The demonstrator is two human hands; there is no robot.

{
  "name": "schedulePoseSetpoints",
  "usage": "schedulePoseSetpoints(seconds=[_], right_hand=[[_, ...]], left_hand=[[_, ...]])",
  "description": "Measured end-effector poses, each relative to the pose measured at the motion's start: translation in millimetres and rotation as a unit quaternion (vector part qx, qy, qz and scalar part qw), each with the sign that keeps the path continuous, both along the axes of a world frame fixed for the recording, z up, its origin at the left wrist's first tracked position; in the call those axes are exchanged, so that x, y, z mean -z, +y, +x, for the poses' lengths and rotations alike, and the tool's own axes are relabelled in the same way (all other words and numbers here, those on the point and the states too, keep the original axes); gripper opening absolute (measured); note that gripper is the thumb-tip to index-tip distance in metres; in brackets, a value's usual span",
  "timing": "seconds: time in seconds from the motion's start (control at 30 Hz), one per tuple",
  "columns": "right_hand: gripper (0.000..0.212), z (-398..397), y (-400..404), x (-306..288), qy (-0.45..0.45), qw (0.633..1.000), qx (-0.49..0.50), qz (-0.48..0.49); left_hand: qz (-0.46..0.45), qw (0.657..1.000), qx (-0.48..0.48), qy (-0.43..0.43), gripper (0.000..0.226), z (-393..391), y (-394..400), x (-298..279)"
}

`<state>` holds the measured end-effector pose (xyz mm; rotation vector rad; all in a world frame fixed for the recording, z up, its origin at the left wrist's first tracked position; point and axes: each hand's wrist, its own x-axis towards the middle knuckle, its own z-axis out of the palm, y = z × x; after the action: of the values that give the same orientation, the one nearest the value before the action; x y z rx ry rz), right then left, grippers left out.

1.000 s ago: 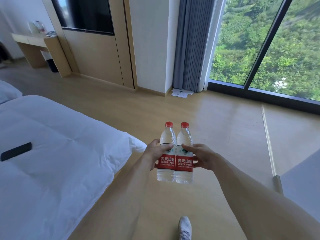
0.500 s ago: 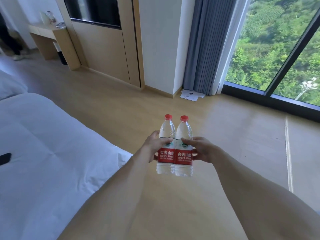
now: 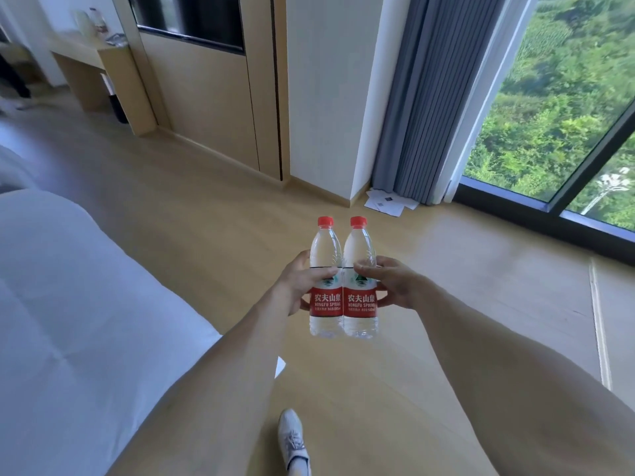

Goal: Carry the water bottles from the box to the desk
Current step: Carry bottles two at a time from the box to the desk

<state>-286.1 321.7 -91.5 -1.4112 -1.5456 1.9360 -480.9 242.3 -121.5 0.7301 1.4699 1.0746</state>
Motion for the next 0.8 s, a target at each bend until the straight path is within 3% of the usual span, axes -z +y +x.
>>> schedulePoseSetpoints(seconds=[0.3, 0.47, 0.8], right_hand=[[0.047, -135, 140, -21, -0.003, 0.999, -0.023, 0.036], [0.037, -193, 191, -18, -0.001, 0.998, -0.055, 0.020], [0.038, -302, 287, 13, -0.007, 0.990, -0.138, -0.006]], left_hand=[[0.025, 0.999, -0.023, -0.006, 0.046, -132, 129, -18], [0.015, 0.999, -0.041, 0.004, 0.041, -187, 168, -21], [-0.022, 0.992, -0.124, 0.020, 0.051, -279, 231, 4]])
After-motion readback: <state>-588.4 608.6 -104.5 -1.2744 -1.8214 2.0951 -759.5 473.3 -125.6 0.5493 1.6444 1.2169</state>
